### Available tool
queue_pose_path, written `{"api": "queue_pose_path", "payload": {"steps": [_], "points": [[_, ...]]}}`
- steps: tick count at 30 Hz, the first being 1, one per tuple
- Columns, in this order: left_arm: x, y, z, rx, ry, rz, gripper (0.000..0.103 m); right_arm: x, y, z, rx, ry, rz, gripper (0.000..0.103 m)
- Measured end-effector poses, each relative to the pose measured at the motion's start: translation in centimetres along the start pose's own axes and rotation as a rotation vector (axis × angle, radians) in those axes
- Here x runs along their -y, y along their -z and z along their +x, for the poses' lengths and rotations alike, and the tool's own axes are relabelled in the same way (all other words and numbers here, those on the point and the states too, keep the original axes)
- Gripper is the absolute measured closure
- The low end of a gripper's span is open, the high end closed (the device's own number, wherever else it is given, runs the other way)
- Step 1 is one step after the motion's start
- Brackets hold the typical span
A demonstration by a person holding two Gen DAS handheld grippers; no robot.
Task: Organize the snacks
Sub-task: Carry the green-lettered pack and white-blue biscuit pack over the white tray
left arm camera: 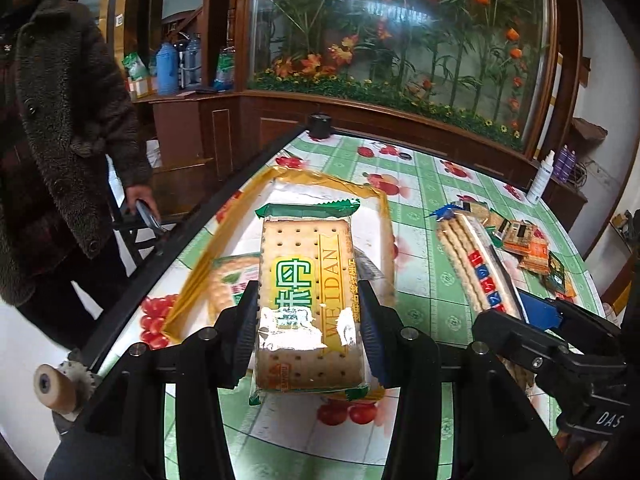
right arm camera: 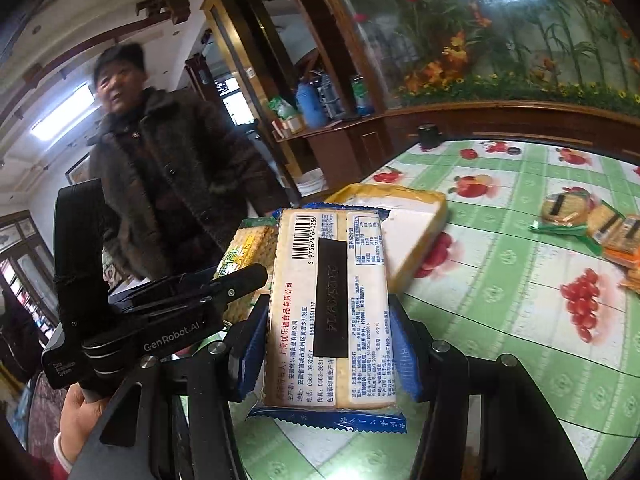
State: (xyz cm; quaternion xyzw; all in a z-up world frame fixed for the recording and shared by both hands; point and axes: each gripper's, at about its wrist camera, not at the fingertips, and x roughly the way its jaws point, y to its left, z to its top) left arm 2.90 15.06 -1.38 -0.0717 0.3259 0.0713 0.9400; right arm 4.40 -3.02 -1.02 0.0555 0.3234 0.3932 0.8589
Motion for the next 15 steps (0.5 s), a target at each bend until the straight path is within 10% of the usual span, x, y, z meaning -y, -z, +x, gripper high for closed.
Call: {"api": "queue_pose_path", "payload": {"steps": [15], "points": [[-1.3, -0.1, -0.2, 0.007, 0.003, -0.027, 0.058, -2.0, -0.4, 1.9, -0.018, -0.041, -0.030, 0.047]]}}
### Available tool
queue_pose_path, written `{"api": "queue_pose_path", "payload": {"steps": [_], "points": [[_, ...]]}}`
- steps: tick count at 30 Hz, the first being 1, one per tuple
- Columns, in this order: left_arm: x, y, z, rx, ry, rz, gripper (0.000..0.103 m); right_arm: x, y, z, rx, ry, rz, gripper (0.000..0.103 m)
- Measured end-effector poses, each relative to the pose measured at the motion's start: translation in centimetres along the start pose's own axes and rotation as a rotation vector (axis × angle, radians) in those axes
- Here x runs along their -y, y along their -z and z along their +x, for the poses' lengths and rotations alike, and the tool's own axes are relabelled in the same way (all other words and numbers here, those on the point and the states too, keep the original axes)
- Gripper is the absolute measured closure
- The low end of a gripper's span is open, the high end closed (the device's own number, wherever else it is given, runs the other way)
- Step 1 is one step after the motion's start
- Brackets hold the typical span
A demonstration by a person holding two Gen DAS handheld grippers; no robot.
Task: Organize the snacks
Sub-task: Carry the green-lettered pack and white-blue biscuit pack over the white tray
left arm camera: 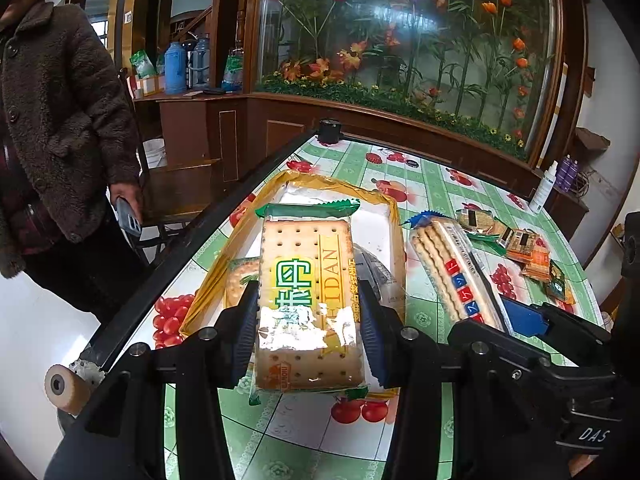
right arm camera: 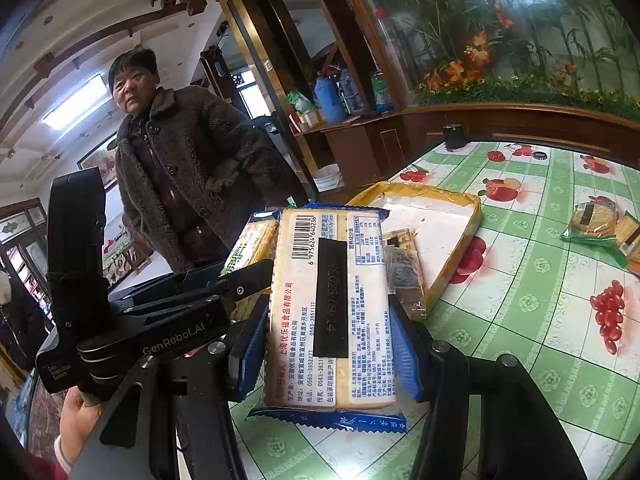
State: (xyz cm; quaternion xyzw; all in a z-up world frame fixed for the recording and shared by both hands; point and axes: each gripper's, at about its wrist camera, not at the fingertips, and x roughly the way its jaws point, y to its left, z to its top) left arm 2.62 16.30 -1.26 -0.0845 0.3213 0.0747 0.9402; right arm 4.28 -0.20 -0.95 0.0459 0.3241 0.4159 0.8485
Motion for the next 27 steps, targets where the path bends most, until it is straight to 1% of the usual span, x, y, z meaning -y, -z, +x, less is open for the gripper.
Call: {"api": "queue_pose_path", "payload": {"steps": [8, 14, 20, 23, 27], "points": [[-0.4, 0.1, 0.7, -0.008, 0.006, -0.010, 0.058, 0.6, -0.4, 1.0, 0.000, 0.006, 0.007, 0.047], [-1.4, 0.0, 2.1, -0.028, -0.001, -0.029, 0.058, 1.1, -0.7, 1.9, -0.008, 0.015, 0.016, 0.047], [-2.3, -0.3, 3.6, -0.052, 0.000, -0.047, 0.058, 2.0, -1.8, 4.0, -0.025, 0.023, 0.047, 0.047], [-2.7, 0.0, 4.2, -0.068, -0.001, -0.055, 0.058, 2.5, -2.7, 5.3, -0.023, 0.050, 0.062, 0.047], [-2.7, -0.3, 5.0, -0.083, 0.009, -0.059, 0.058, 4.3, -3.9, 8.0, -0.038, 0.085, 0.101, 0.047]]}}
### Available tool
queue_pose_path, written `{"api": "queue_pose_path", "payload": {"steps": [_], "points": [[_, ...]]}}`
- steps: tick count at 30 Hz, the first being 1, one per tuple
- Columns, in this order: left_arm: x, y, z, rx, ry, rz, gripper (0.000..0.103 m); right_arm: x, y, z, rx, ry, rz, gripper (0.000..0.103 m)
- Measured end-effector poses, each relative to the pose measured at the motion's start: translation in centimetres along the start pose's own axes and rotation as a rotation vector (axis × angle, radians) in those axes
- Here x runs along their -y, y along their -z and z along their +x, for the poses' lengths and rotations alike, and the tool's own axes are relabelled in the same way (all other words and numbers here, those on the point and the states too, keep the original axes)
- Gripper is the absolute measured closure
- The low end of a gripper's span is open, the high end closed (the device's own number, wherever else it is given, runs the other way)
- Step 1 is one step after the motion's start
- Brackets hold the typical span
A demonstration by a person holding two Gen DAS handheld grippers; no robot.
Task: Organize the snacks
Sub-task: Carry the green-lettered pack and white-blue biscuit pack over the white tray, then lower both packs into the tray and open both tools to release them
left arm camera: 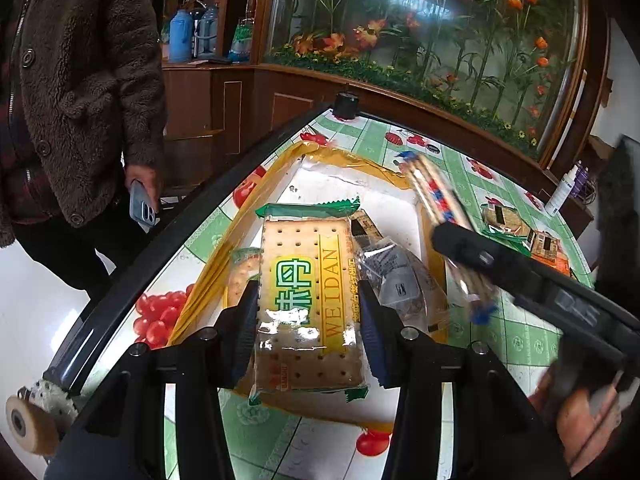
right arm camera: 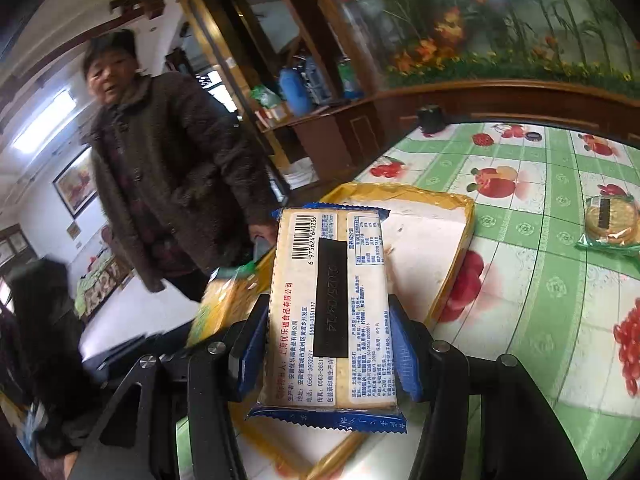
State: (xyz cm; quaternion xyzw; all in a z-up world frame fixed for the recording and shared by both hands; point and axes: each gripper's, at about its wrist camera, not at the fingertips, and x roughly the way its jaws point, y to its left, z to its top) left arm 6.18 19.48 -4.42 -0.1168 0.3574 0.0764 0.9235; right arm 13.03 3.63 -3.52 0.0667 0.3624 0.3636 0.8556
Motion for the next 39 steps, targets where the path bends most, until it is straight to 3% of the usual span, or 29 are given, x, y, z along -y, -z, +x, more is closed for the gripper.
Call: {"api": "queue_pose_path", "payload": {"steps": [12, 20, 39], "points": [[1.1, -2.5, 4.3, -0.043, 0.006, -0.004, 0.058, 3.2, -3.2, 5.6, -0.020, 0.087, 0.061, 0.047], [1.4, -3.0, 5.5, -0.039, -0.017, -0.010, 0.058, 3.4, -3.1, 8.1, -0.063, 0.077, 0.068, 0.047], [2.1, -2.9, 6.8, -0.056, -0.052, -0.012, 0.058, 4.0, -3.1, 9.2, -0.065, 0.045, 0.067, 0.046]]}}
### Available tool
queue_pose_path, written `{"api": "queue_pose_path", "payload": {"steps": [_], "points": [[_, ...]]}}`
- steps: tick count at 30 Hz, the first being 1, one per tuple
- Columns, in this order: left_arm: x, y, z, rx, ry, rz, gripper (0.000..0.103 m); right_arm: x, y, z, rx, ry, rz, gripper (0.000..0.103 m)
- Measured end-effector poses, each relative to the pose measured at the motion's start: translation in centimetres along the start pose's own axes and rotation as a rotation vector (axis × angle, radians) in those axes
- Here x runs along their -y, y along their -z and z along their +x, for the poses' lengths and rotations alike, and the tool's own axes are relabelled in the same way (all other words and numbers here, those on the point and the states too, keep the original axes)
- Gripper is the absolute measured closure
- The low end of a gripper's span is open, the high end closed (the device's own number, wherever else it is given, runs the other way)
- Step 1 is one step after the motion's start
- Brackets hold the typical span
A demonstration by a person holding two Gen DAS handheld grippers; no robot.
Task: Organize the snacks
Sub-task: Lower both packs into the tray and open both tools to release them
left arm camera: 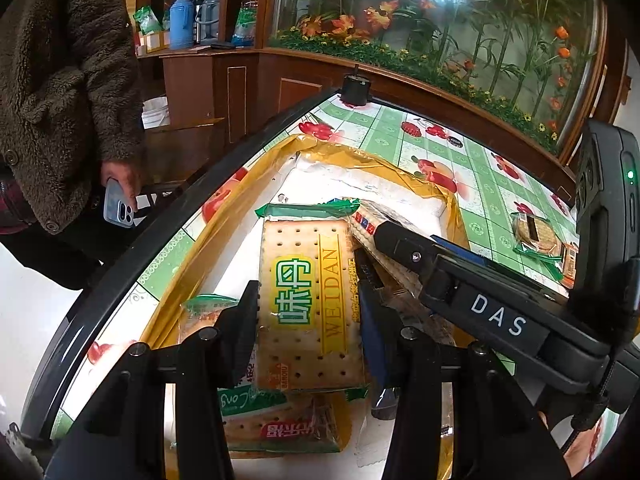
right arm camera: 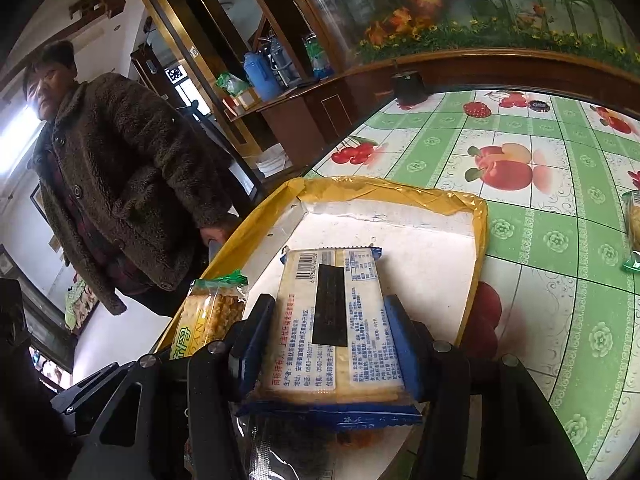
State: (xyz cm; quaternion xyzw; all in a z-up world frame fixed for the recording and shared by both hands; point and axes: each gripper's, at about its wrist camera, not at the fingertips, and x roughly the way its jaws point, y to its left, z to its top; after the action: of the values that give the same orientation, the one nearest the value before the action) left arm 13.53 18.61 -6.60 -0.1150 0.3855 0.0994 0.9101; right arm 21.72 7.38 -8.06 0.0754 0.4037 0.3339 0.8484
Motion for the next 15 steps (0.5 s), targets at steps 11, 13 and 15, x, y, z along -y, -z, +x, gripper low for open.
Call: {"api": "queue_pose_path", "payload": {"steps": [11, 13, 15], "points": [[-0.33, -0.08, 0.11, -0.013, 0.006, -0.003, 0.058, -0.32, -0.12, -0.22, 0.010, -0.006, -0.014, 0.045], [-0.43, -0.16, 0.20, -0.023, 0.015, -0.010, 0.043, -0.40, -0.12, -0.39, 0.014, -0.004, -0.016, 0.045], [-0.56, -0.22, -0.12, -0.008, 0.018, -0.018, 0.028, -0.35, -0.18, -0.67, 0.020, -0.006, -0.015, 0.044]]}}
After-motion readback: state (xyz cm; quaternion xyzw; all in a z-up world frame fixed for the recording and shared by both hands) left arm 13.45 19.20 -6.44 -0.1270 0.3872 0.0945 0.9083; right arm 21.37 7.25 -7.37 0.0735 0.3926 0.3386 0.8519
